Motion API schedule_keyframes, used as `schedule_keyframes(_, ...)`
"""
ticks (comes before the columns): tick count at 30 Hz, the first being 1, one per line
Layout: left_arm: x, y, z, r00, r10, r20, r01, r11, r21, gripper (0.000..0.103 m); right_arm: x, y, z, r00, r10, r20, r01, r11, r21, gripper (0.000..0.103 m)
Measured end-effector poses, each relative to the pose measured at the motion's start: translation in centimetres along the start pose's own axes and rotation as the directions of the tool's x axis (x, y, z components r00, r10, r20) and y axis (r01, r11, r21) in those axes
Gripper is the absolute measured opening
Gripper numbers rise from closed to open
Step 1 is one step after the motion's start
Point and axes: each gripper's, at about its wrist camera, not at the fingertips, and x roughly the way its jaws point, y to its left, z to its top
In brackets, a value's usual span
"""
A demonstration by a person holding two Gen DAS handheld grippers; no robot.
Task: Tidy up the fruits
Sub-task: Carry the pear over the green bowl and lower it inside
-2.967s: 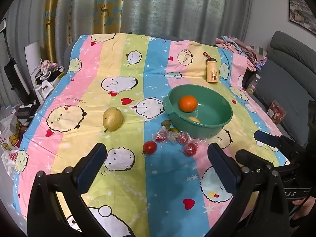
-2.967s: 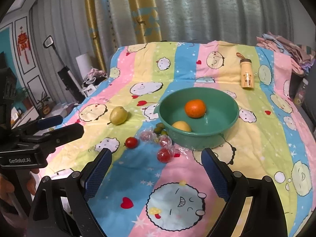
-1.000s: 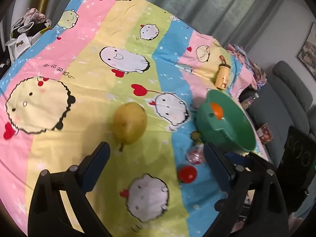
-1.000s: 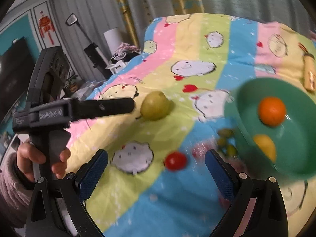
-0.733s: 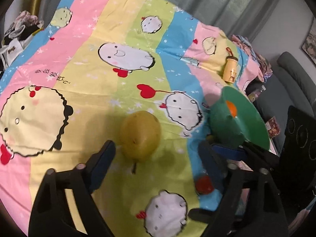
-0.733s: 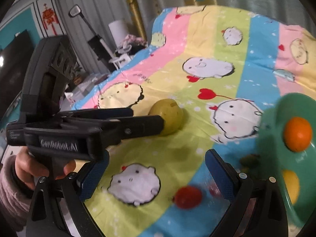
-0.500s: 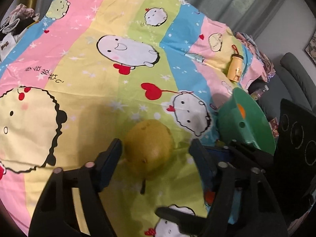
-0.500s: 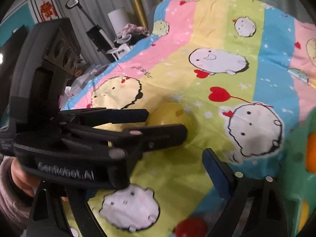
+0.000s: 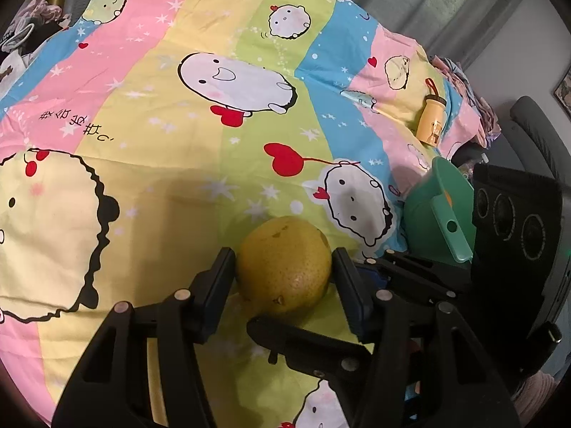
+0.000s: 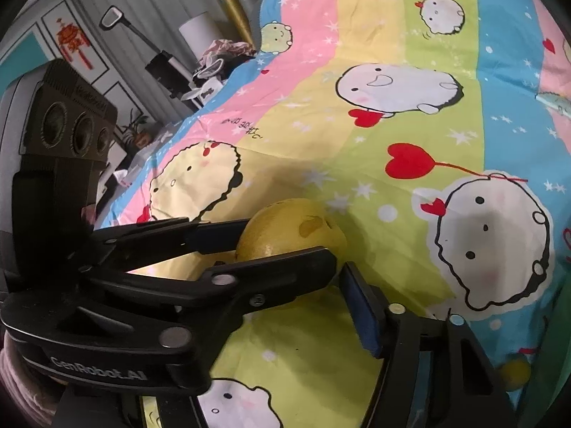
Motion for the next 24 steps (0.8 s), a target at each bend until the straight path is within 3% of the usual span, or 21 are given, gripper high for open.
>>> schedule_keyframes(10,-3.6,-3.3,-1.7,0.997,-0.015,0.078,0.011,0.999,0.047,0.056,-4.0,2.2,-2.0,0.994,-0.024,0.106,0.030,0.998,-0.049,0.064)
schedule_keyframes(24,-8.0,-13.5,-5.1,0.988,-0.072,0.138,0.044,0.979,0.200,0.056,-14.6,2.9,-6.9,0.969,-0.061,0.238,0.073,0.996,-0.046,0.064)
